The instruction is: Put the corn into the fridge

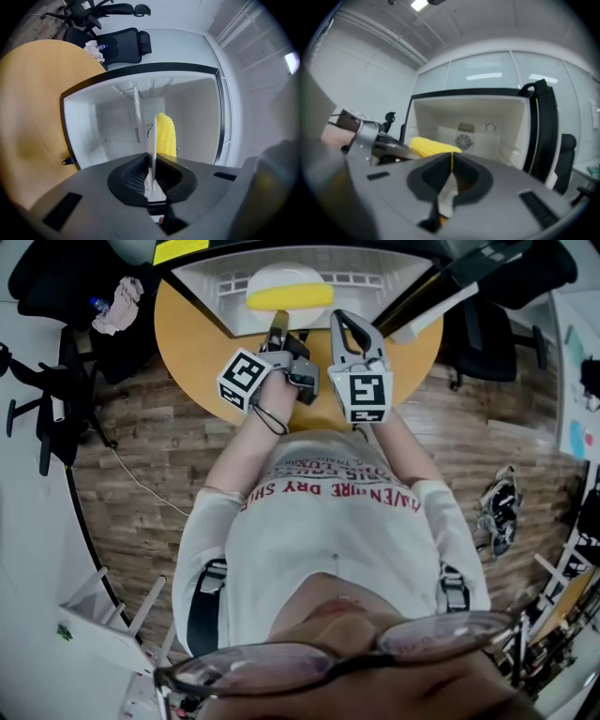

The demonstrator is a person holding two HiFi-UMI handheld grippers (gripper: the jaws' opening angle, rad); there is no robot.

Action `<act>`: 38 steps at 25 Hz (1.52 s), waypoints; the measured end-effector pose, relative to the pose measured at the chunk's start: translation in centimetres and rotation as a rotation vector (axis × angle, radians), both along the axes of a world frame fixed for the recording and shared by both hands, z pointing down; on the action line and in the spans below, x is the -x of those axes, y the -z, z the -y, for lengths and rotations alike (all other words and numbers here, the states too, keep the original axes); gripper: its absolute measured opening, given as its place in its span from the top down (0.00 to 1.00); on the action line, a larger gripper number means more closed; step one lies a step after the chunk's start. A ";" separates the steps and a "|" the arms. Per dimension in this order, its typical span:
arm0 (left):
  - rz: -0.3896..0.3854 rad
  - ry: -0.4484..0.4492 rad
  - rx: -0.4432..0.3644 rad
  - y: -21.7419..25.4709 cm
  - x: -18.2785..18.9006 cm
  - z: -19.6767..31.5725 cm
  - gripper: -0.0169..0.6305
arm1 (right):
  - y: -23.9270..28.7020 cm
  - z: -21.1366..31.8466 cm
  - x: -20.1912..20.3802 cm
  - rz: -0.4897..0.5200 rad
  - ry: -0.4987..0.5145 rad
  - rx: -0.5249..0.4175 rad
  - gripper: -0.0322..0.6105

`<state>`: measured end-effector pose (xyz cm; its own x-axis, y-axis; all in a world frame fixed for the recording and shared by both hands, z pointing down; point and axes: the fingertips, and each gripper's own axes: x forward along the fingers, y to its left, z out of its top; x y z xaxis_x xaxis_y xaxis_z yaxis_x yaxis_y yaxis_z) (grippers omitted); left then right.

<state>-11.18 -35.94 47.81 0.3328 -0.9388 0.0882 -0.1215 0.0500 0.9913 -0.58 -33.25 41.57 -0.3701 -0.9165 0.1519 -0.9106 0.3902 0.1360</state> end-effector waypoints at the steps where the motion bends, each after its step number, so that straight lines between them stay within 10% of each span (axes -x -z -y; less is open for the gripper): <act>1: 0.000 -0.004 0.001 -0.1 0.0 0.5 0.91 | -0.1 0.3 0.0 -0.005 -0.007 0.004 0.90; 38: -0.061 0.035 0.042 -1.5 -0.4 7.0 0.89 | -3.5 4.5 -0.5 -0.009 -0.041 0.093 0.90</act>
<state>-10.83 -42.93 49.36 0.3056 -0.9460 0.1079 -0.0579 0.0947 0.9938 -0.10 -37.73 45.10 -0.3311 -0.9127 0.2397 -0.9250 0.3641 0.1088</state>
